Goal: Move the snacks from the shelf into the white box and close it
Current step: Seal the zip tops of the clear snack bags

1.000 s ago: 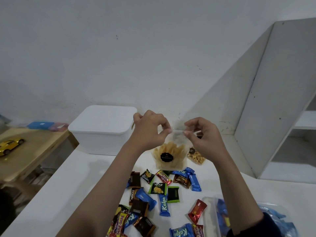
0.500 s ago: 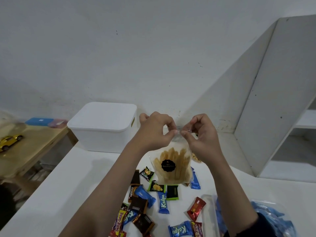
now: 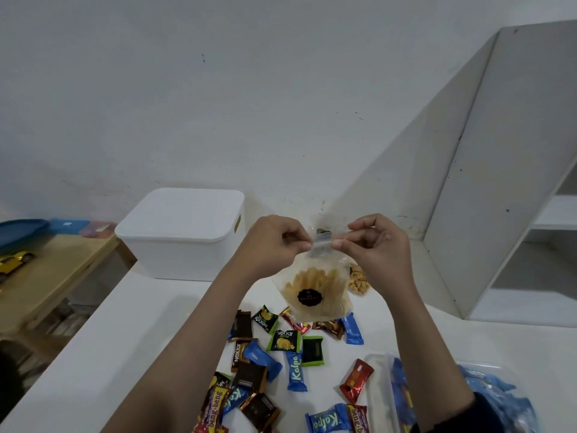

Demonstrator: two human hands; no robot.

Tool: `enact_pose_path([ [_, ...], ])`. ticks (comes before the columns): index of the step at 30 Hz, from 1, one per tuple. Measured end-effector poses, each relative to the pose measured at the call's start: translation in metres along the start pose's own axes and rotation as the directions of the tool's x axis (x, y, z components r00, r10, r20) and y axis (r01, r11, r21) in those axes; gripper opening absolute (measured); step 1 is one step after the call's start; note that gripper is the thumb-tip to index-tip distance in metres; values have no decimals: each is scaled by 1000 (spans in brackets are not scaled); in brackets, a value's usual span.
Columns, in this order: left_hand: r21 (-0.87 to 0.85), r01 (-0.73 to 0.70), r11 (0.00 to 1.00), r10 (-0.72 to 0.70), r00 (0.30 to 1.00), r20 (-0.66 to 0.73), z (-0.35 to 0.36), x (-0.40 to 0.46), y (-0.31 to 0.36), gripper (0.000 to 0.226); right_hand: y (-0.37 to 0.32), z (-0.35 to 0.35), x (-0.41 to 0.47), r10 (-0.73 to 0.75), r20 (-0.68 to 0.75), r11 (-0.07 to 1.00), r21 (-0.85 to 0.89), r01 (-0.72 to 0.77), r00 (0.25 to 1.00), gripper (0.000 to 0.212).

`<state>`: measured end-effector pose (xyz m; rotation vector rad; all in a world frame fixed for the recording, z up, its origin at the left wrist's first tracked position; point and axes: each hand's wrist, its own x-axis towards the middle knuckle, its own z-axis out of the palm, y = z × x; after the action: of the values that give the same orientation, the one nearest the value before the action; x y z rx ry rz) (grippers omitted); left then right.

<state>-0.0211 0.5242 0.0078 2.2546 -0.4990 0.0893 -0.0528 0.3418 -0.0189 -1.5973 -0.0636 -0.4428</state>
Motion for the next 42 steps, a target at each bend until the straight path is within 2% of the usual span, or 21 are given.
enact_pose_path([
  [3,-12,58,998,-58,998,4,5,0,-1,6,2,-1,-1,2,33,999,51,-4,999,26],
  [7,-47,68,997,-68,998,5,7,0,-6,6,6,0,-4,-26,46,997,68,22,999,25],
  [13,8,137,991,-137,982,129,-17,-1,-19,9,13,-12,-1,-19,21,997,70,17,1000,28],
  [16,-23,162,986,-160,983,93,-23,-3,-21,15,18,-15,1,31,98,998,-62,-25,995,30],
  [20,57,166,984,-173,972,160,-19,-5,-14,12,17,-12,0,84,246,922,-386,18,966,22],
  [24,112,123,986,-145,967,211,-11,-5,-8,15,14,-3,-1,111,347,866,-493,81,931,13],
  [28,-32,128,991,-122,982,147,-7,-8,-10,20,11,-4,0,113,371,853,-512,102,922,7],
  [32,-165,111,980,-94,990,104,-8,-9,-14,27,12,-8,0,147,325,875,-484,31,934,7],
  [35,-136,111,985,-101,992,79,-3,-9,-17,30,14,-7,-1,175,326,898,-440,-14,929,7],
  [39,-69,40,997,-42,999,-19,5,-6,-22,30,16,-4,-3,212,388,893,-449,-17,897,7],
  [42,-125,9,992,-20,996,-85,10,-6,-27,24,17,-3,-3,219,386,902,-430,-35,896,8],
])
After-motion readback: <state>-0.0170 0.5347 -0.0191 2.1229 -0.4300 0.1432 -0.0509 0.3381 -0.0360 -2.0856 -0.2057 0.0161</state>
